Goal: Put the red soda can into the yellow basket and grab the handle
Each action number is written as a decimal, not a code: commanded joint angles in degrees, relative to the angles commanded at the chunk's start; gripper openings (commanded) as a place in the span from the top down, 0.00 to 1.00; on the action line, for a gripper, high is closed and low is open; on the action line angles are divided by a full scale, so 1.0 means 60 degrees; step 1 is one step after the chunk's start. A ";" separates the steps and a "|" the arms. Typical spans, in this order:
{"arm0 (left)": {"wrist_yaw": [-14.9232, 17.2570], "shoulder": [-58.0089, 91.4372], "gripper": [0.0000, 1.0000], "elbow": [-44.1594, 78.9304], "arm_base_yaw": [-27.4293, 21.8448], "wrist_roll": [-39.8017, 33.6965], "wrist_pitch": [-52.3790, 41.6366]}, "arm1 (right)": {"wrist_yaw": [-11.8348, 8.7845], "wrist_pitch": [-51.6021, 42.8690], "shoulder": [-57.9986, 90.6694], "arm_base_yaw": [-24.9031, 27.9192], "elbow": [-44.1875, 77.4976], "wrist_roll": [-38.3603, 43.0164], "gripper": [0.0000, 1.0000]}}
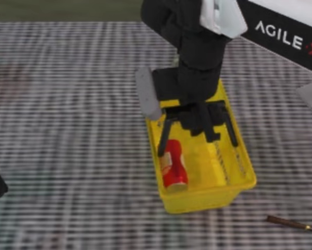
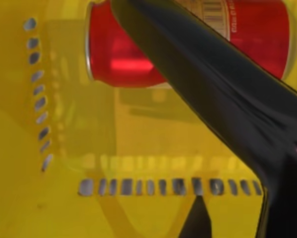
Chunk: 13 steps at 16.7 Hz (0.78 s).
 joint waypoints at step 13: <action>0.0000 0.0000 0.00 0.0000 0.0000 0.0000 0.0000 | 0.0003 -0.1607 -0.0137 -0.0239 0.1430 -0.0311 1.00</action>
